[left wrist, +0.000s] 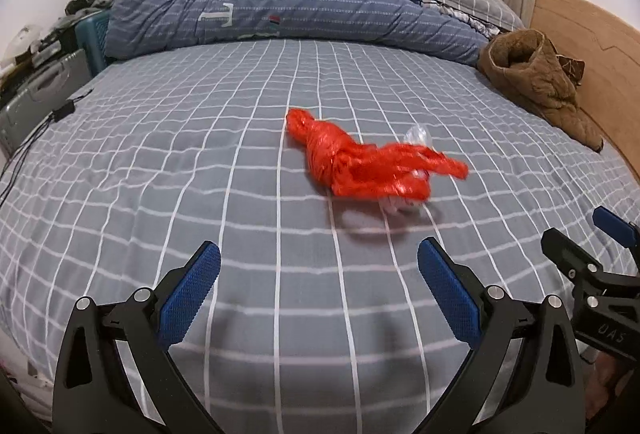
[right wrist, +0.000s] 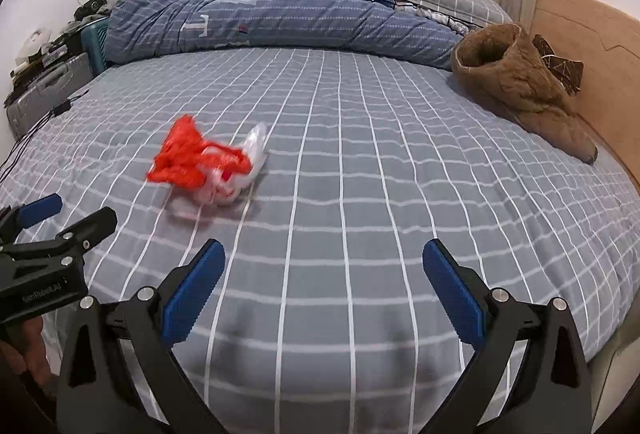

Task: Collect trash
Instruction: 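Move both grippers back over the bed toward the red and clear bags, then grasp the red plastic bag with the left gripper while the right gripper grasps the clear bag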

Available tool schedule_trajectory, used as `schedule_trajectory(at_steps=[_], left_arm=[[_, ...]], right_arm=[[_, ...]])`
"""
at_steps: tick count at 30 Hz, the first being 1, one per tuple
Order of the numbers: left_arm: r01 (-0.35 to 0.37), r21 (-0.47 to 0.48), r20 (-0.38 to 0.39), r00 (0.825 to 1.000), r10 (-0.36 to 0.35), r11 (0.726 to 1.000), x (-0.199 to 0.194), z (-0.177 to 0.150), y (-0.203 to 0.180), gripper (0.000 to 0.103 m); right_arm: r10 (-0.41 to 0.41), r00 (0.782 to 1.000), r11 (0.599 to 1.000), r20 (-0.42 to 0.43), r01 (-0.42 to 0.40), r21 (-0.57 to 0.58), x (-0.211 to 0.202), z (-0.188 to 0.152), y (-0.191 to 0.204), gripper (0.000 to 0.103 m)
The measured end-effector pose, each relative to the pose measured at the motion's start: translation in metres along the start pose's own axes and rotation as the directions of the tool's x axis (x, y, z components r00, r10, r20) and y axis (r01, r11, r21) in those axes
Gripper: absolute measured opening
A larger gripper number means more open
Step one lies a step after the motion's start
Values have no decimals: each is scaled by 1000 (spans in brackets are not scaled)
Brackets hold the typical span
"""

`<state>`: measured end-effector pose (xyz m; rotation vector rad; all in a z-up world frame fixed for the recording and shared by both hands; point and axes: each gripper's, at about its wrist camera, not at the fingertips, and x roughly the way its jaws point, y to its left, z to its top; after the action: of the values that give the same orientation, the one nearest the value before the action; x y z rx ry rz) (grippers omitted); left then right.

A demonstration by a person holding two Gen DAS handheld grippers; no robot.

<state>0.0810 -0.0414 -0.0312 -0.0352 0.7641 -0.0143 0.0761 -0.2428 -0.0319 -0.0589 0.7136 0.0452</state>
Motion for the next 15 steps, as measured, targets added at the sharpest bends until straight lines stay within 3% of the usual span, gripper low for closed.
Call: schedule_trajectory(at_steps=[15], left_arm=[[-21, -26, -9, 1000, 21, 999, 66, 55, 3, 97]], right_arm=[[-30, 1000, 999, -6, 30, -19, 62, 44, -14, 95]])
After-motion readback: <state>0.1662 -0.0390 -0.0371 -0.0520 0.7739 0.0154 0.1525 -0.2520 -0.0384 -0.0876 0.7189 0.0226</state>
